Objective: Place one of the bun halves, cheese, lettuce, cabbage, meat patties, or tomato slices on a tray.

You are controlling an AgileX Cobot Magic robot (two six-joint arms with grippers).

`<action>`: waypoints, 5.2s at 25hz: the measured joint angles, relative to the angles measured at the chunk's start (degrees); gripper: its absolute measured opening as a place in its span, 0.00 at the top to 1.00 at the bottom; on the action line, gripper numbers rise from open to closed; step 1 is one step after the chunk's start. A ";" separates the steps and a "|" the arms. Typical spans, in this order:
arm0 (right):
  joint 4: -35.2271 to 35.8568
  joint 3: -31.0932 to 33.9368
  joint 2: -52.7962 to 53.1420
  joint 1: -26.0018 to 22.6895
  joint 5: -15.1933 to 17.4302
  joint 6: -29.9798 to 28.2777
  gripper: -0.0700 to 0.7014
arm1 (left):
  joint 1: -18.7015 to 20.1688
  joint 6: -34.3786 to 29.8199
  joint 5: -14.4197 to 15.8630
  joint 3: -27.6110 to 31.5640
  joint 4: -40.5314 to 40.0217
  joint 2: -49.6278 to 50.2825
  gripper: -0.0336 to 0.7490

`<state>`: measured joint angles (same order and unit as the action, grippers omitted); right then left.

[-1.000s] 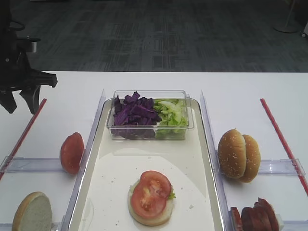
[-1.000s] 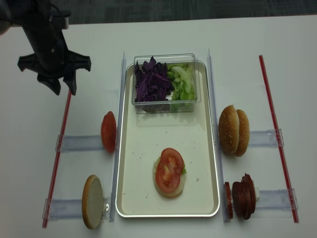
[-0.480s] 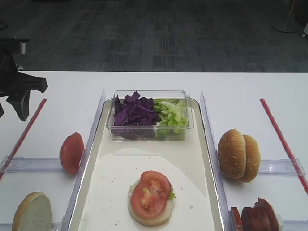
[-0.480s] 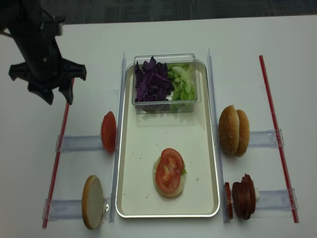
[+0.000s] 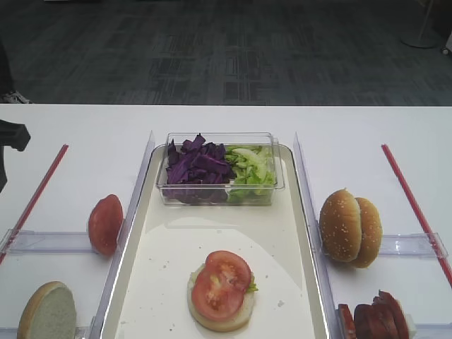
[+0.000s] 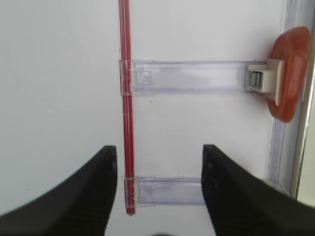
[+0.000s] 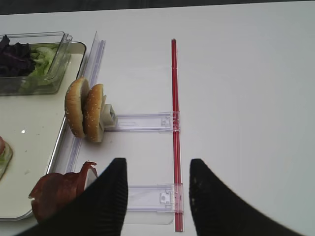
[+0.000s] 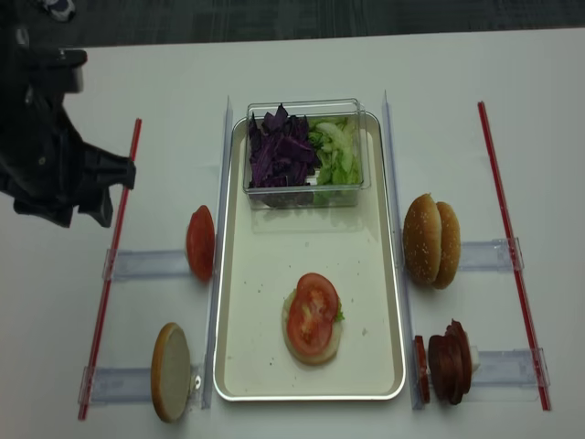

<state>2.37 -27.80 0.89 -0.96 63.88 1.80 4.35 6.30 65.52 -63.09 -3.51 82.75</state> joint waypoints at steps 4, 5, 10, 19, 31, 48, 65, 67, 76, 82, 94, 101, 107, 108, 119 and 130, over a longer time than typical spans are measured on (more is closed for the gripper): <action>0.00 0.00 0.00 0.00 0.00 0.10 0.47 | 0.00 0.00 0.40 4.59 0.00 -7.69 0.48; 0.00 0.00 0.00 0.00 0.00 0.10 0.47 | 0.00 0.00 0.58 5.91 0.00 -9.37 0.48; 0.00 0.00 0.00 0.00 0.00 0.10 0.47 | -0.04 0.10 1.42 12.99 0.00 -19.27 0.48; 0.00 0.00 0.00 0.00 0.00 0.10 0.47 | -0.26 1.05 3.12 24.82 0.00 -38.27 0.48; 0.00 0.00 0.00 0.00 0.00 0.10 0.47 | -0.30 1.58 6.07 32.01 0.00 -54.67 0.48; 0.00 0.00 0.00 0.00 0.00 0.10 0.47 | -0.30 1.58 6.76 32.11 -3.06 -67.44 0.48; 0.00 0.00 0.00 0.00 0.00 0.10 0.47 | -0.30 1.58 6.68 32.67 -4.23 -75.46 0.49; 0.00 0.00 0.00 0.00 0.00 0.10 0.47 | -0.30 1.58 6.68 32.67 -4.23 -75.97 0.49; 0.00 0.00 0.00 0.00 0.00 0.33 0.47 | -0.30 1.58 6.46 32.67 -4.36 -79.09 0.49; 0.00 0.00 0.00 0.00 0.00 0.33 0.47 | -0.30 1.58 5.47 32.91 -4.49 -80.56 0.49; 0.00 0.00 0.00 0.00 0.00 0.33 0.47 | -0.71 0.20 2.54 34.90 -4.62 -83.56 0.49; 0.00 0.00 0.00 0.00 0.00 0.33 0.47 | -1.01 0.20 2.54 34.90 -4.62 -83.65 0.49; 0.00 0.00 0.00 0.00 0.00 0.33 0.47 | -1.01 0.20 2.54 34.90 -4.62 -83.65 0.49; 0.00 0.00 0.00 0.00 0.00 0.45 0.47 | -1.01 0.20 2.54 34.90 -4.62 -83.65 0.49; 0.00 0.00 0.00 0.00 0.00 0.57 0.47 | -1.01 0.20 2.51 34.90 -4.52 -83.65 0.49; 0.00 0.00 0.00 0.00 -0.10 0.57 0.47 | -1.01 0.20 2.42 34.90 -4.52 -83.65 0.49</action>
<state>2.37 -27.80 0.89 -0.96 63.78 2.37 3.34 6.51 67.94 -28.20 -8.03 -0.90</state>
